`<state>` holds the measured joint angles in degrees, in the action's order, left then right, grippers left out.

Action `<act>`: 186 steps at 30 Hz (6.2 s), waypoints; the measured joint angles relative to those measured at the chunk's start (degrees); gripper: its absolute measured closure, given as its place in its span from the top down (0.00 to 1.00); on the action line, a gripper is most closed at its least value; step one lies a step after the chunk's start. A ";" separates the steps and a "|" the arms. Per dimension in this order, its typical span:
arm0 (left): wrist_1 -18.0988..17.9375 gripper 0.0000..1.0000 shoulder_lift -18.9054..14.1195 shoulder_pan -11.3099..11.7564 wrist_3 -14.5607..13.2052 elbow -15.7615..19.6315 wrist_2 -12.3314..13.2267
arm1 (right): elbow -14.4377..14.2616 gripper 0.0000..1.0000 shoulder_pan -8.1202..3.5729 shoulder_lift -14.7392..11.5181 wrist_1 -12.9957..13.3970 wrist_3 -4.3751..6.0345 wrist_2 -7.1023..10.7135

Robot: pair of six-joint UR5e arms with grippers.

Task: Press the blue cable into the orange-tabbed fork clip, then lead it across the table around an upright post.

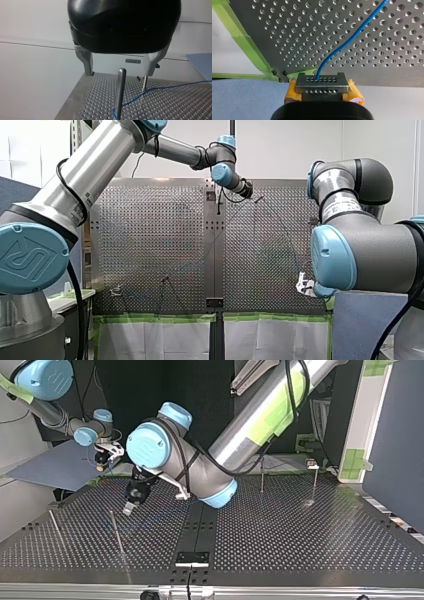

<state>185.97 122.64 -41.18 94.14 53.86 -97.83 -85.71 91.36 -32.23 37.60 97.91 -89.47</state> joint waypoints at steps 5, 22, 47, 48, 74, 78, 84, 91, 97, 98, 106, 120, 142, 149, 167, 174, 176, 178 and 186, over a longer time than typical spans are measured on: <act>0.62 1.00 0.00 -0.05 -0.20 0.00 -2.38 | 0.00 0.00 0.00 0.00 0.00 -0.06 0.04; 0.79 1.00 -0.01 -0.07 -0.93 0.01 -3.41 | 0.03 0.00 0.15 0.00 -0.06 -0.03 0.08; 0.81 1.00 -0.03 -0.08 -0.20 0.00 -7.17 | 0.03 0.00 0.31 0.00 -0.06 -0.07 0.08; 0.81 1.00 -0.02 -0.08 -0.20 0.01 -7.17 | 0.03 0.00 0.31 0.00 -0.06 -0.08 0.08; 0.81 1.00 -0.01 -0.08 0.14 0.02 -6.92 | 0.03 0.00 0.44 0.00 -0.07 -0.22 0.08; 1.22 1.00 -0.07 -0.12 0.00 0.31 -6.96 | 0.02 0.00 0.44 0.00 -0.07 -0.24 0.08; 0.98 1.00 -1.81 0.13 -1.08 2.60 -6.91 | 0.03 0.00 0.45 0.00 -0.07 -0.25 0.08; -2.49 1.00 -5.48 0.97 0.86 6.31 -5.94 | 0.01 0.00 0.44 0.00 -0.06 -0.25 0.08; -5.65 1.00 -8.67 0.57 2.50 9.50 -6.30 | 0.03 0.00 0.44 0.00 -0.06 -0.30 0.08; -6.25 1.00 -9.23 0.53 2.96 10.07 -6.57 | 0.04 0.00 0.45 0.00 -0.06 -0.31 0.08; -10.07 1.00 -13.05 0.16 6.36 13.87 -7.59 | 0.05 0.00 0.60 0.00 -0.07 -0.32 0.08; -17.04 1.00 -20.03 -1.14 8.16 20.86 -7.51 | 0.05 0.00 0.84 -0.01 -0.06 -0.36 0.08; -27.74 1.00 -26.37 -0.85 14.31 31.57 -10.51 | 0.08 0.00 1.08 0.00 -0.06 -0.60 0.08; -31.12 1.00 -26.42 -0.69 15.48 34.97 -10.58 | 0.07 0.00 1.21 0.00 -0.06 -0.60 0.08; -37.03 1.00 -26.40 -0.62 17.29 43.54 -9.44 | 0.13 0.00 1.40 0.00 -0.06 -0.66 0.08; -36.99 1.00 -26.40 -0.59 17.37 46.63 -9.66 | 0.25 0.00 1.53 -0.01 -0.06 -0.81 0.08; -36.98 1.00 -26.42 -0.59 17.42 47.63 -9.68 | 0.25 0.00 1.56 0.00 -0.06 -0.84 0.08; -36.98 1.00 -26.43 -0.57 17.44 48.55 -9.69 | 0.26 0.00 1.60 0.00 -0.07 -0.85 0.08; -36.98 1.00 -26.41 -0.51 17.47 52.84 -9.75 | 0.28 0.00 1.70 -0.01 -0.06 -0.91 0.08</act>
<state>148.99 96.24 -41.69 111.62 106.70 -107.58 -85.43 93.06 -32.23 37.54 97.00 -89.39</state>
